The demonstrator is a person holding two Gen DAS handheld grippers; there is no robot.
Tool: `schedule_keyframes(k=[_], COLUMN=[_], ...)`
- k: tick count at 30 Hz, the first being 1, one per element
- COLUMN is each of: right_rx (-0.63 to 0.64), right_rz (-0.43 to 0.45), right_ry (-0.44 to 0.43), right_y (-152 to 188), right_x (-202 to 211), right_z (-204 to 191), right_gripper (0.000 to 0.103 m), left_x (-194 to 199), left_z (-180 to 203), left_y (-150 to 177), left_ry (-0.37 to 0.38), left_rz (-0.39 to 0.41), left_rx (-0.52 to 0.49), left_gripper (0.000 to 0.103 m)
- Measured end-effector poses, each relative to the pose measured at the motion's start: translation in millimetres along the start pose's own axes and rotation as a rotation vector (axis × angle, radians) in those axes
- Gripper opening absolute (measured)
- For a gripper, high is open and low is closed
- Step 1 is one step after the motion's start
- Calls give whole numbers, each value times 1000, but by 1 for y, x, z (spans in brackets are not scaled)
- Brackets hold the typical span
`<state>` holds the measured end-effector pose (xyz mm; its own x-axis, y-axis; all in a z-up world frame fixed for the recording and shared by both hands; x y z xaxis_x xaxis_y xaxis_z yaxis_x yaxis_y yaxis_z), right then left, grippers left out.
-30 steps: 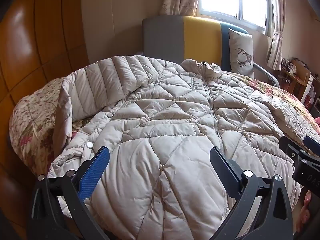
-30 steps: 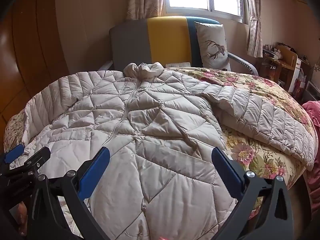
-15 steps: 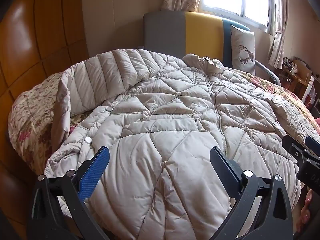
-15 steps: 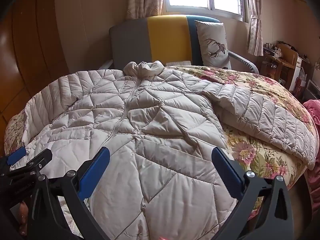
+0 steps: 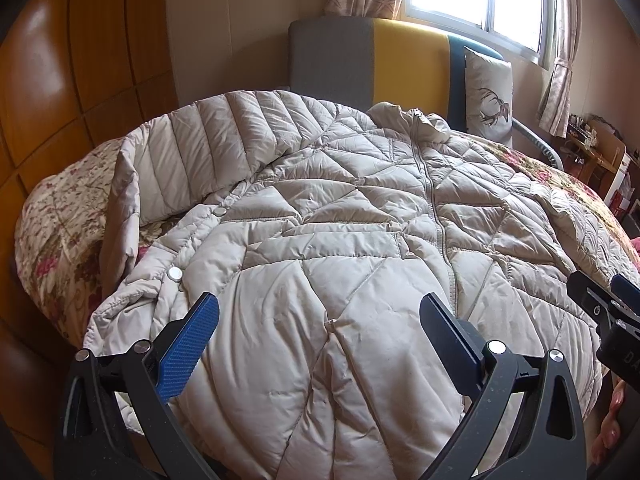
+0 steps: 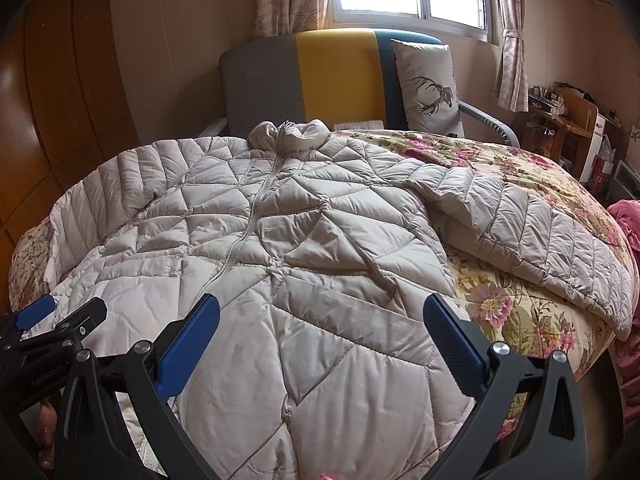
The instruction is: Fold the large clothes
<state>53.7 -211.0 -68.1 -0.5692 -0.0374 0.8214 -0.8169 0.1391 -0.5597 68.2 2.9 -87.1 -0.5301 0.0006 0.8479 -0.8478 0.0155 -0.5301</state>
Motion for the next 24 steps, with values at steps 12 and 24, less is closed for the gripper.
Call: schedule_keyframes(k=[12,24], right_rx=[10,13], right_rz=[-5,-3], right_ry=[-9,-13], right_y=[1,1], right_x=[-2,-2], right_z=[-3,-4], right_gripper=[101,101], left_x=[-7,-9], left_z=[-6,-7], left_y=[-7,-7], left_ry=[2,5], left_rz=[-12,-26], left_rx=[4,7], left_gripper=[99,99])
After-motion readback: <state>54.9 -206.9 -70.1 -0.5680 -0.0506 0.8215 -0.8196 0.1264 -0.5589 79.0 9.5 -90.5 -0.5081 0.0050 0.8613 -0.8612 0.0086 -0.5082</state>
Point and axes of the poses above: each gripper's, at about its wrist camera, not at the fingertips, and x roughly against the way its jaws point, z to its right, y to its underside, the point moved 10 cm from there along -x, roughly the way its jaws point, and after that the axes turned 15 degrees about -z, right-handed, at the moved point
